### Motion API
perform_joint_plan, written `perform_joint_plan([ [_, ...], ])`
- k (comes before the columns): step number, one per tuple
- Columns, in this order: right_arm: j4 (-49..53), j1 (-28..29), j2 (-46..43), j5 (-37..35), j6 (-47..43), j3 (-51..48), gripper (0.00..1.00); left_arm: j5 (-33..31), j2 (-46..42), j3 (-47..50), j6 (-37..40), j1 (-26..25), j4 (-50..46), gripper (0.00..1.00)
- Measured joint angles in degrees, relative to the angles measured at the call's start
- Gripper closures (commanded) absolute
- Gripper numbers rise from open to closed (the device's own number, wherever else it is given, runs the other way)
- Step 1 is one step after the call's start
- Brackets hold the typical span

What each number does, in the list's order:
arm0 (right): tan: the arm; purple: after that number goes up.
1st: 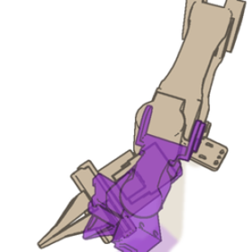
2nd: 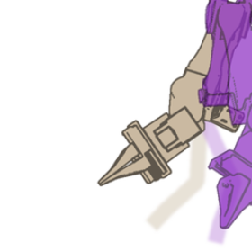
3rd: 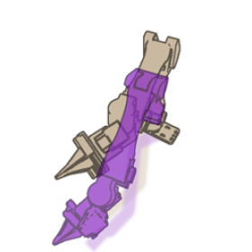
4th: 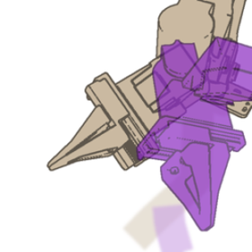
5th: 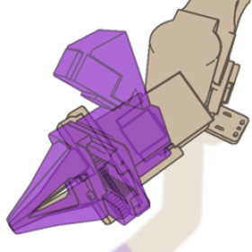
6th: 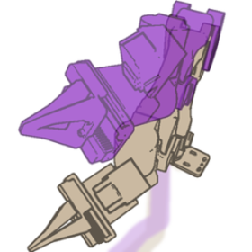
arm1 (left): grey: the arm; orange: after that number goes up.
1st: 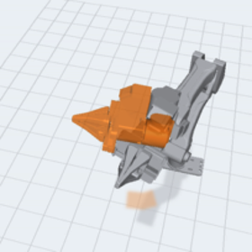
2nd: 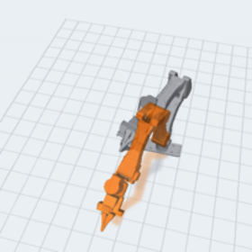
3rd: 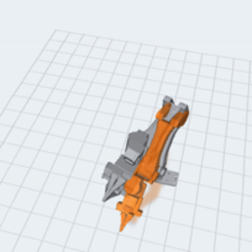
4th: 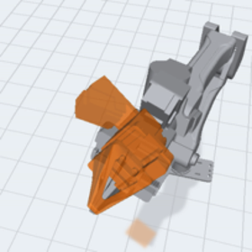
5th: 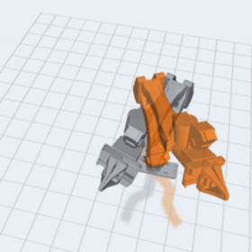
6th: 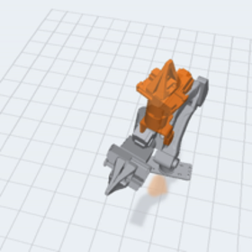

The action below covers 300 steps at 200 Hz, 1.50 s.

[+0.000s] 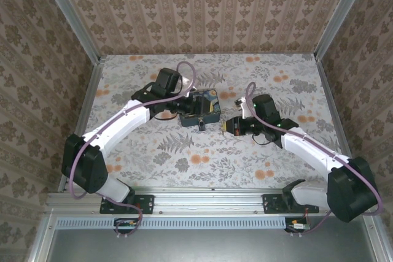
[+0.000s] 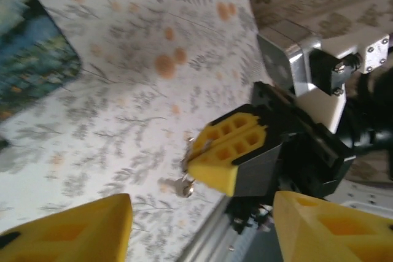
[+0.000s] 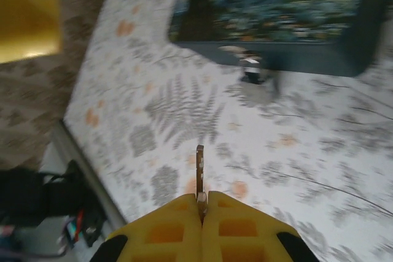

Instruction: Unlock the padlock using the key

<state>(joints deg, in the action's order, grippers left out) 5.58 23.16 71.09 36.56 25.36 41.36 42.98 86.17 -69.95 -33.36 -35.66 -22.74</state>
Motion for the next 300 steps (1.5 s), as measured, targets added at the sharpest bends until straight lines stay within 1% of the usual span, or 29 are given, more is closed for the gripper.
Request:
perform_joint_plan([
  [7,-0.8,0.0,0.5,2.6,-0.2,0.2,1.00,1.7,0.0,0.7,0.2,0.0,0.6,0.56],
  [23,-2.0,0.0,1.9,8.4,-0.8,1.0,1.00,4.5,0.0,1.8,0.4,0.1,1.8,0.57],
  [37,-1.9,0.0,2.6,11.5,-1.7,2.1,1.00,6.0,0.0,2.5,0.5,0.1,2.7,0.57],
  [53,-0.9,0.0,2.9,13.8,-3.1,3.5,1.00,7.0,0.0,3.4,0.8,0.2,3.1,0.61],
  [67,-0.5,0.1,3.3,15.6,-3.9,4.4,1.00,7.8,0.0,3.9,1.2,0.4,3.2,0.69],
  [92,0.3,0.4,4.0,17.9,-4.5,5.2,1.00,9.3,0.0,4.5,1.5,0.5,4.6,0.69],
  [146,1.0,0.7,4.7,19.3,-4.6,5.6,1.00,11.3,0.0,5.9,1.5,0.5,7.0,0.69],
  [189,1.1,1.0,4.8,19.3,-4.6,6.4,1.00,11.3,0.0,5.9,1.9,0.4,6.9,0.72],
  [212,1.1,1.1,4.9,19.3,-4.6,7.0,1.00,11.3,0.0,5.9,2.1,0.1,6.9,0.77],
  [250,1.0,1.3,5.3,19.3,-4.4,7.6,1.00,11.5,0.0,5.9,2.1,-0.3,6.9,0.78],
  [268,1.0,1.3,5.6,19.2,-4.4,7.6,1.00,11.7,0.0,5.9,2.4,-0.3,6.9,0.86],
  [273,1.0,1.3,5.6,19.3,-4.4,7.6,1.00,11.8,0.0,5.9,2.5,-0.3,6.9,0.87],
  [300,0.9,1.3,5.6,19.2,-4.4,7.6,1.00,11.8,0.0,6.1,2.8,-0.3,6.7,0.86],
])
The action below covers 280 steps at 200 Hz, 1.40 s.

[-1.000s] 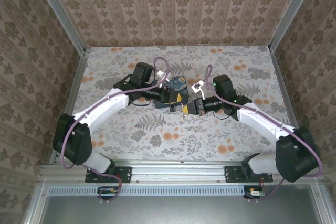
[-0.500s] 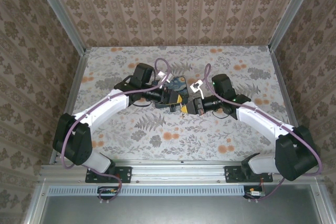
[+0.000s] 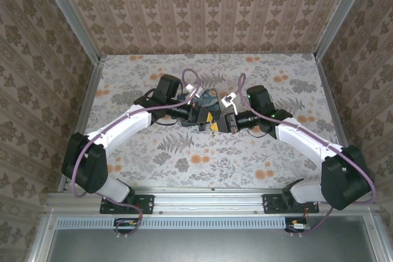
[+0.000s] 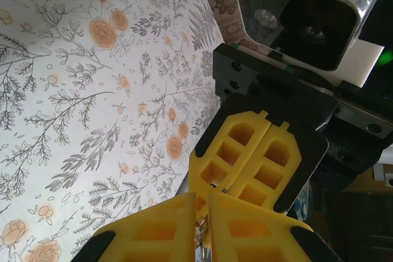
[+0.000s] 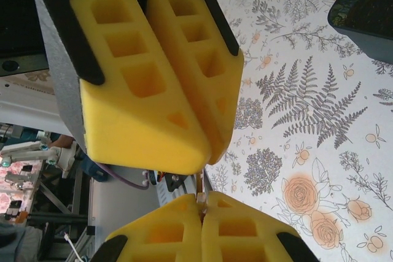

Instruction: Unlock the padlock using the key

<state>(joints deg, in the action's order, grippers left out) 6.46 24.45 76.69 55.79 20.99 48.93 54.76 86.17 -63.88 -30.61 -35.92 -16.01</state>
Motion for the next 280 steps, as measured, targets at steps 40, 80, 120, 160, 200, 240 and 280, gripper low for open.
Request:
perform_joint_plan([
  [40,-0.2,0.0,0.3,0.0,0.2,0.0,1.00,0.1,0.0,0.5,0.0,0.0,-0.2,0.92],
  [80,0.0,0.0,0.4,-0.3,0.2,0.3,0.69,0.1,0.0,0.7,0.0,0.3,0.2,1.00],
  [120,-3.5,-2.0,-1.9,-3.1,4.7,-2.2,0.40,-4.6,-1.0,2.3,-4.9,3.6,3.1,1.00],
  [160,-21.4,-2.8,-3.4,-14.4,24.0,-11.1,0.39,-10.7,-5.1,7.8,-16.0,5.2,15.0,1.00],
  [200,-33.9,4.7,-0.7,-28.0,38.3,-13.3,0.47,-14.4,-5.6,11.4,-24.0,4.8,24.0,1.00],
  [240,-40.5,7.4,-0.7,-35.9,42.2,-13.3,0.48,-14.8,-5.6,12.0,-27.3,4.8,28.2,1.00],
  [280,-39.1,6.3,-1.0,-38.7,39.8,-12.9,0.45,-14.7,-5.6,12.0,-27.7,4.8,29.3,1.00],
])
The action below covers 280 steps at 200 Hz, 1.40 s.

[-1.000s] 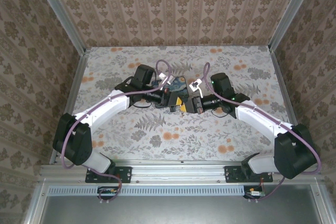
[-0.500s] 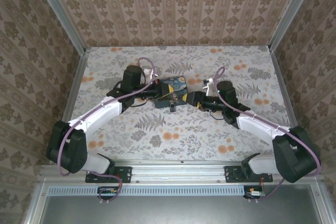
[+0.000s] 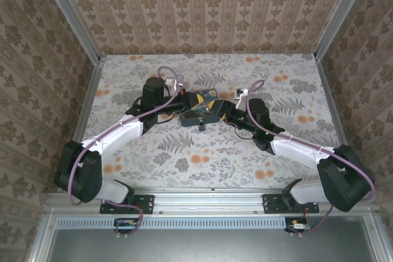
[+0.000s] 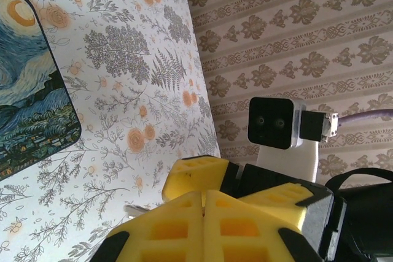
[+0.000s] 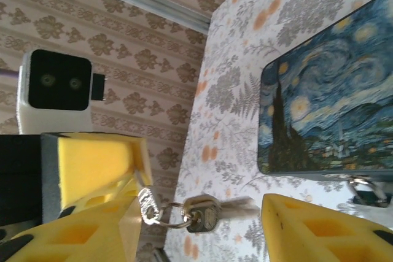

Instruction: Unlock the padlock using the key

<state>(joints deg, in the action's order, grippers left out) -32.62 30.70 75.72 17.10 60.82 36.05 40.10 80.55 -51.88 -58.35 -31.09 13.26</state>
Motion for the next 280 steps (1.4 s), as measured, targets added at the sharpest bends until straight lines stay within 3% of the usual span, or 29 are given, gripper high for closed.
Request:
perform_joint_plan([
  [44,0.4,-1.7,3.1,4.7,-3.6,5.4,0.45,0.9,0.0,0.0,0.0,-0.7,0.0,1.00],
  [82,-0.2,-1.0,7.2,9.5,-6.3,9.5,0.51,1.7,0.0,0.0,0.0,-0.8,-0.6,1.00],
  [145,-3.7,-0.5,6.9,10.3,-4.6,6.8,0.55,1.7,-0.4,1.1,-0.4,-0.7,-0.8,1.00],
  [197,-6.6,0.4,4.9,10.6,-1.7,2.6,0.48,0.7,-0.4,2.1,-1.4,-0.6,0.9,1.00],
  [231,-7.1,0.4,3.1,11.9,-0.2,1.4,0.59,-0.3,-0.7,2.3,-1.7,-0.6,3.1,1.00],
  [280,-10.5,0.4,3.1,12.5,2.3,0.4,0.64,-0.9,-1.3,2.8,-2.2,-0.6,4.6,1.00],
])
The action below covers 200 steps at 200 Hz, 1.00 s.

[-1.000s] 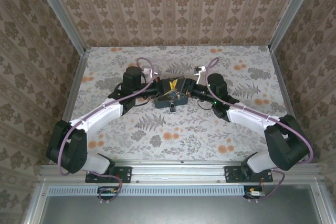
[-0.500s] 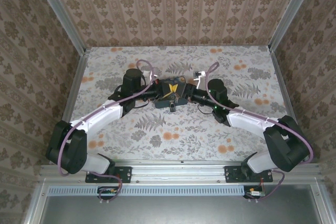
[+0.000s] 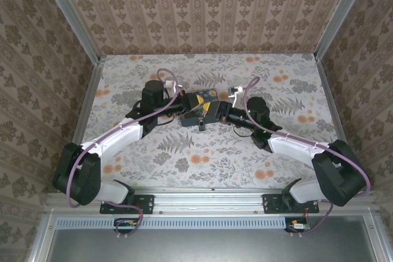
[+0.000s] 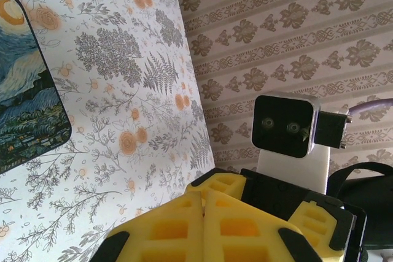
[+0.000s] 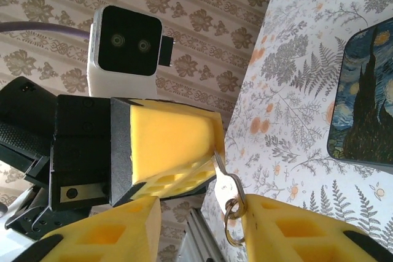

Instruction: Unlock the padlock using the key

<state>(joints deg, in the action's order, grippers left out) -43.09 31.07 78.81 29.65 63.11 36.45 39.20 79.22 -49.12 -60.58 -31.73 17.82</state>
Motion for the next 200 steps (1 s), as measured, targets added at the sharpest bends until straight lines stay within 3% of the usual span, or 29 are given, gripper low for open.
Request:
perform_joint_plan([
  [50,-1.6,0.0,0.1,0.0,1.8,-0.3,0.75,0.0,0.0,0.0,-1.1,0.3,1.8,1.00],
  [119,-5.7,-0.2,2.4,-0.5,4.5,-0.7,0.73,0.0,-0.2,1.9,-3.5,0.6,5.0,1.00],
  [152,-7.4,-0.7,2.6,-1.0,5.3,-1.0,0.79,0.0,-0.3,2.3,-4.2,0.6,5.9,1.00],
  [200,-8.1,-0.8,3.0,-0.9,6.0,-1.0,0.76,0.0,-0.6,2.8,-4.8,0.6,6.6,1.00],
])
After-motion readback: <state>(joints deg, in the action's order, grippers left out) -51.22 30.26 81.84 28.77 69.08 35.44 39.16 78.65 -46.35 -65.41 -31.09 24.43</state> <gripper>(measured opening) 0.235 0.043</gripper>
